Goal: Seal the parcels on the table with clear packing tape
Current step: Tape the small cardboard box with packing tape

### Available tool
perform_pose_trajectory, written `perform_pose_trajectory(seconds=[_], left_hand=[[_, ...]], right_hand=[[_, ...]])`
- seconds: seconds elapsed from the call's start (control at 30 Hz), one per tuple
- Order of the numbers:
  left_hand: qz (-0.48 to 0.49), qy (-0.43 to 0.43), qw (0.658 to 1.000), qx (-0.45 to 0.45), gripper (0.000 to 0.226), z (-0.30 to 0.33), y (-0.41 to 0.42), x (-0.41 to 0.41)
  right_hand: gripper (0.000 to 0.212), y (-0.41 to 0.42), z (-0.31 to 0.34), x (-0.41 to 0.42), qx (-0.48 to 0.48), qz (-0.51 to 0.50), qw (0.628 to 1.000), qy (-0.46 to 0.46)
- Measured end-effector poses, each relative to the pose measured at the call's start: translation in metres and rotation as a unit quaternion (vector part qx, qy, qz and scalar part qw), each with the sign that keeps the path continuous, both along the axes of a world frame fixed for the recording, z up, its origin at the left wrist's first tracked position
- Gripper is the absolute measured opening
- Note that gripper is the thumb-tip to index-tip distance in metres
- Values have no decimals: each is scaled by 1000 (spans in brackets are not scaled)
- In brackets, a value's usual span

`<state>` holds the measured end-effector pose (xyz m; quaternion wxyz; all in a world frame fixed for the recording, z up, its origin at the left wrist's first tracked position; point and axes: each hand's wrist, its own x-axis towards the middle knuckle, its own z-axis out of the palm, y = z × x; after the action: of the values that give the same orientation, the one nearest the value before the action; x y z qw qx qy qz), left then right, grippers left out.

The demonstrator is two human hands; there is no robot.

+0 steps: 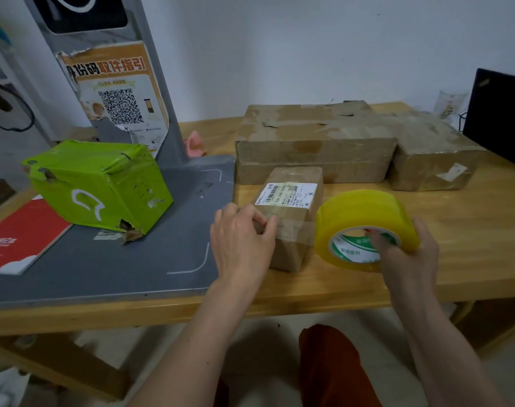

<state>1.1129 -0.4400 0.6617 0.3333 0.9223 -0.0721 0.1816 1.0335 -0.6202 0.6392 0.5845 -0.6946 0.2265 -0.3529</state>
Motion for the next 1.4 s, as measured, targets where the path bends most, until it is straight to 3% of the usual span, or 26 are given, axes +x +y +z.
perform_pose_trajectory(seconds=[0.23, 0.4, 0.73, 1.23, 1.27, 1.33, 1.4], left_hand=[[-15, 18, 1000, -14, 24, -7, -2, 2], [-47, -13, 993, -111, 24, -10, -2, -1], [-47, 4, 978, -205, 25, -14, -6, -1], [-34, 48, 995, -85, 25, -13, -12, 0], [-28, 40, 996, -79, 34, -12, -14, -1], [-29, 36, 996, -74, 87, -14, -12, 1], [-28, 39, 998, -51, 100, -15, -11, 2]], right_hand=[[27, -2, -4, -1, 12, -3, 1000, 16], [20, -1, -8, 0, 23, -5, 999, 25], [18, 1, -3, -3, 60, -12, 998, 11], [21, -6, -9, -1, 54, -26, 998, 35], [20, -7, -11, -1, 54, -27, 997, 37], [17, -8, -12, -1, 54, -29, 997, 41], [16, -10, -14, -2, 57, -29, 997, 44]])
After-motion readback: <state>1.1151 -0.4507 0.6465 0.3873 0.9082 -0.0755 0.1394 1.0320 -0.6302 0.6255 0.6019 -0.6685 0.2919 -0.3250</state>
